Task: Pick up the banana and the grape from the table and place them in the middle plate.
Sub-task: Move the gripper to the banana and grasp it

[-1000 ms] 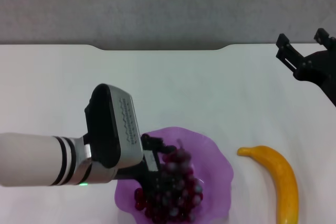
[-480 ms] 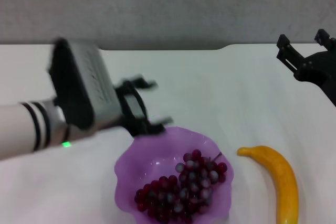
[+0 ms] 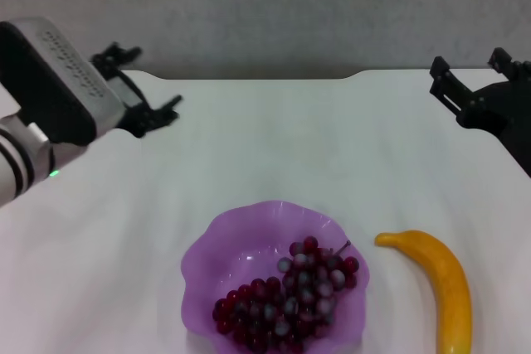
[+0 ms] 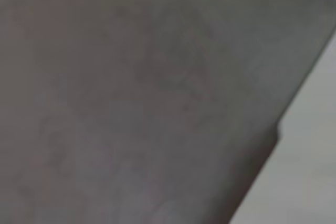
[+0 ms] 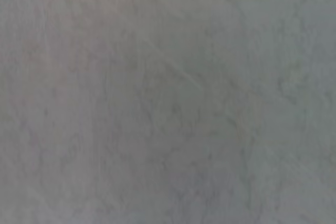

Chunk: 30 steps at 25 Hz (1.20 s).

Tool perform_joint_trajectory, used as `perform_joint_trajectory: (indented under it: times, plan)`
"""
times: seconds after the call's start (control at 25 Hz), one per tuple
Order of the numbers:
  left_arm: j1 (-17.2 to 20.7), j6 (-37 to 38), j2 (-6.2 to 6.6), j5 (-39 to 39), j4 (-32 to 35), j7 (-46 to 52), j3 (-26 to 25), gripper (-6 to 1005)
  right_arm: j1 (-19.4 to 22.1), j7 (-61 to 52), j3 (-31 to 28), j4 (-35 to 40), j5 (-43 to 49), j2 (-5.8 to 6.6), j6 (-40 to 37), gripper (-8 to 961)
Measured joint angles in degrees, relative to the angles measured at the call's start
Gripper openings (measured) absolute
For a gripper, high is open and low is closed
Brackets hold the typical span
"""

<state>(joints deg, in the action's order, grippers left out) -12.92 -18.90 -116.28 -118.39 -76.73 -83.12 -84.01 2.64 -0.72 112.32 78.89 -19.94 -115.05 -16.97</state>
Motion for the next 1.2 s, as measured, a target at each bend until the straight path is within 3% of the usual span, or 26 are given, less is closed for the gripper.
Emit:
perform_joint_trajectory:
  times: [0.2,0.32,0.48,0.6,0.72,1.04,1.2]
  plan:
    - [-0.96,3.66,0.08,1.08,4.14,0.31,-3.4,864,-1.14,-0.12,-0.54,-2.18,-0.5,-0.06,0.0,851]
    - [-2.25,2.79,0.39,5.96,6.9,0.02,-7.59,864,-2.0,-0.13,-0.82,-3.55,-1.24,-0.08,-0.09,850]
    - [-3.7,-2.68,0.75,14.37,9.94,-2.3,-15.61,863,-2.73,-0.14,-0.94,-4.16,-2.5,-0.09,0.82,850]
    - [-3.78,-11.14,0.64,21.11,10.78,-7.22,-22.99,863,-2.5,-0.16,-1.13,-2.71,-3.56,-0.08,3.65,850]
    - [-3.11,-15.12,0.17,23.85,10.94,-9.8,-26.93,862,-2.01,-0.18,-2.55,0.59,-3.85,-0.14,10.54,850]
    - [-1.42,-15.68,0.1,24.17,10.17,-9.45,-27.47,857,-1.72,-3.03,-9.52,13.47,-2.89,-0.17,38.26,850]
    - [-0.6,-15.74,0.09,24.23,9.35,-9.14,-27.51,856,-2.61,-7.63,-11.45,16.57,0.76,-0.13,48.27,850]
